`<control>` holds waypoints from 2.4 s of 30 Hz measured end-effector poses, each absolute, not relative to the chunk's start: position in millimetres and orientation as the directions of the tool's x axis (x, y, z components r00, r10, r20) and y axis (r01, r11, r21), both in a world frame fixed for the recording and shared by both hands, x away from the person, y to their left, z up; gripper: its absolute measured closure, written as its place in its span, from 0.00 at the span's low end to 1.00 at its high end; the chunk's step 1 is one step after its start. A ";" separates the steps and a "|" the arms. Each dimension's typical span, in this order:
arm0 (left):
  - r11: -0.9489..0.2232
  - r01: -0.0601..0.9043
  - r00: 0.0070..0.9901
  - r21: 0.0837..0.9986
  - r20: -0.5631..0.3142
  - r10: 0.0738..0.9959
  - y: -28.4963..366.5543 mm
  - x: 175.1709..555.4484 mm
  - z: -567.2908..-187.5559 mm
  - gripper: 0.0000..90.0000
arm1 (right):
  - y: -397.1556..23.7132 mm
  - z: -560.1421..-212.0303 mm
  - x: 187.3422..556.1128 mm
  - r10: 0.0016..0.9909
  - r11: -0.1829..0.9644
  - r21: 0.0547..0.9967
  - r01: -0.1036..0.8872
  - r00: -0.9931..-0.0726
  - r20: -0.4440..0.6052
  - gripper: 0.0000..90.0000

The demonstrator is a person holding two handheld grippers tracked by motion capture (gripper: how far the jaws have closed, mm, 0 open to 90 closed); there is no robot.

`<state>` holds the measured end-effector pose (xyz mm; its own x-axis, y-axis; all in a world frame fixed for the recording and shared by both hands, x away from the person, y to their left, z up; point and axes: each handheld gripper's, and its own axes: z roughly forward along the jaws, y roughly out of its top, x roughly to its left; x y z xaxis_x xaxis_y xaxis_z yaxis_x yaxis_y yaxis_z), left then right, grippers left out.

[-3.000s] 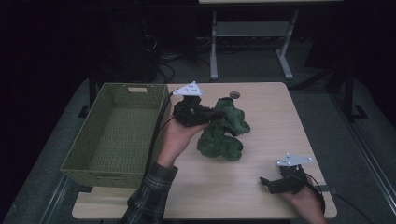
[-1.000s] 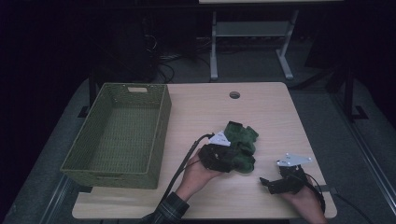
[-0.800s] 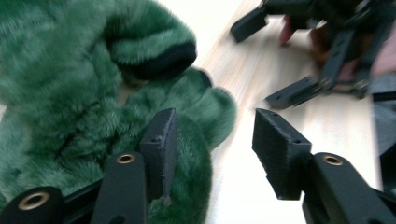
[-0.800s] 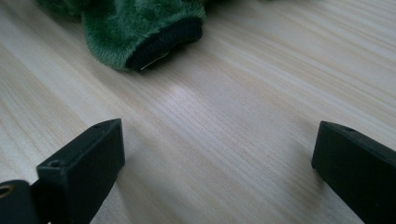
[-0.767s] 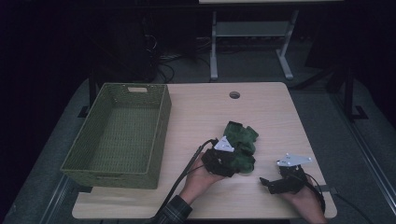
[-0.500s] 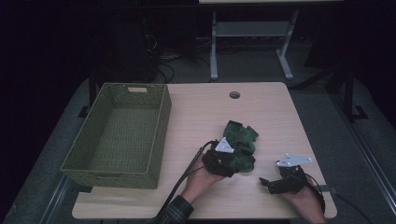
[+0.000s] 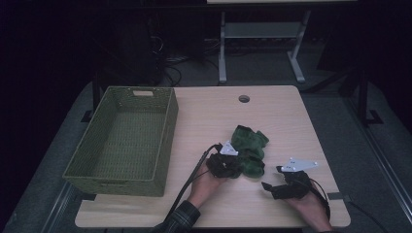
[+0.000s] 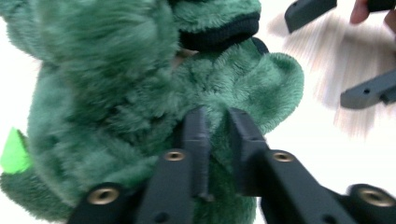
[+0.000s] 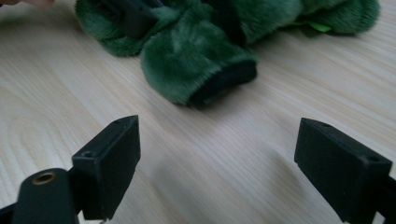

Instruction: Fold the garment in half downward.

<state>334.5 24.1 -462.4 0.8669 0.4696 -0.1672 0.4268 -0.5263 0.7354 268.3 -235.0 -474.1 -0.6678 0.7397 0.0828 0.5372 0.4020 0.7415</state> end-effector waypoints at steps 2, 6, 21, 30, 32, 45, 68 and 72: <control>-0.515 0.438 0.864 0.737 -0.186 0.468 26.0 335.3 -461.6 0.96 | -231.8 -473.1 268.9 0.737 0.402 0.741 0.538 -0.670 0.087 0.18; -0.507 0.440 0.865 0.741 -0.197 0.462 28.2 335.2 -459.4 0.98 | -228.8 -472.3 271.8 0.728 0.390 0.746 0.540 -0.677 0.110 0.23; -0.455 0.420 0.876 0.785 -0.219 0.430 33.6 330.2 -437.2 0.98 | -223.4 -474.9 284.3 0.719 0.382 0.734 0.561 -0.679 0.145 0.73; -0.433 0.407 0.882 0.804 -0.224 0.415 42.4 328.7 -422.2 0.98 | -228.2 -466.4 284.2 0.717 0.387 0.742 0.547 -0.685 0.130 0.93; -0.426 0.413 0.880 0.805 -0.233 0.413 45.4 328.1 -419.9 0.98 | -231.2 -463.3 283.9 0.717 0.391 0.744 0.542 -0.686 0.123 0.93; -0.401 0.422 0.875 0.813 -0.248 0.416 68.6 322.0 -412.2 0.98 | -257.2 -445.2 277.9 0.733 0.386 0.753 0.533 -0.672 0.100 0.93; -0.421 0.504 0.805 0.754 -0.233 0.546 107.6 311.1 -442.9 0.81 | -297.1 -460.6 250.9 0.773 0.372 0.700 0.610 -0.621 0.131 0.80; -0.403 0.473 0.818 0.783 -0.220 0.532 108.8 304.2 -425.9 0.78 | -300.3 -453.4 249.1 0.776 0.349 0.722 0.597 -0.616 0.134 0.72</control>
<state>304.2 108.8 -425.9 0.8180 0.5315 -0.2200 0.4729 -0.4034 0.7833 249.1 -300.3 -453.4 -0.6164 0.7758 0.1345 0.5968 0.3490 0.7225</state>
